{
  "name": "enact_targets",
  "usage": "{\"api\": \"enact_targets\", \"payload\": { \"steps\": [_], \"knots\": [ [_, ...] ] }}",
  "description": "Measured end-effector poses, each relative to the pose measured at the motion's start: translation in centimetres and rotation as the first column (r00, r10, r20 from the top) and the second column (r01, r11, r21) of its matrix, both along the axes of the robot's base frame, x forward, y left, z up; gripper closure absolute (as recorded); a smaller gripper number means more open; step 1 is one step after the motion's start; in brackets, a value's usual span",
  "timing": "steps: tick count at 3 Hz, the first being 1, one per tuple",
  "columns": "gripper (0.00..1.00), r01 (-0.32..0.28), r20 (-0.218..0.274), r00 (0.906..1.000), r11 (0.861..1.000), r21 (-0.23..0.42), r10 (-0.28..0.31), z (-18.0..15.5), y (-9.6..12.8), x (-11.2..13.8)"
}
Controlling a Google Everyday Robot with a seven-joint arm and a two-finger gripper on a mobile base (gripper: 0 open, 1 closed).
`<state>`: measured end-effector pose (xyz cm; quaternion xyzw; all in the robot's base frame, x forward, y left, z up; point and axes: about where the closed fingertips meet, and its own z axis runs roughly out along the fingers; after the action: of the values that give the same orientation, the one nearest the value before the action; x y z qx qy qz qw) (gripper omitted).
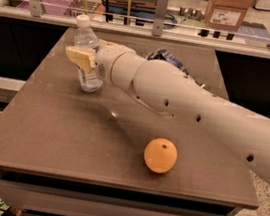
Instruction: Knock blue plastic bottle over
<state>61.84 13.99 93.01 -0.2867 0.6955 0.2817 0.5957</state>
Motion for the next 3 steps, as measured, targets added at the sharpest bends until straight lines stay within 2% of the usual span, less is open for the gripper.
{"api": "enact_targets", "payload": {
  "steps": [2,3],
  "knots": [
    [0.87,-0.005,0.003,1.0,1.0,-0.001,0.005,0.2,0.31,-0.17],
    [1.0,-0.007,0.005,1.0,1.0,-0.001,0.007,0.3,0.45,-0.25]
  ]
}}
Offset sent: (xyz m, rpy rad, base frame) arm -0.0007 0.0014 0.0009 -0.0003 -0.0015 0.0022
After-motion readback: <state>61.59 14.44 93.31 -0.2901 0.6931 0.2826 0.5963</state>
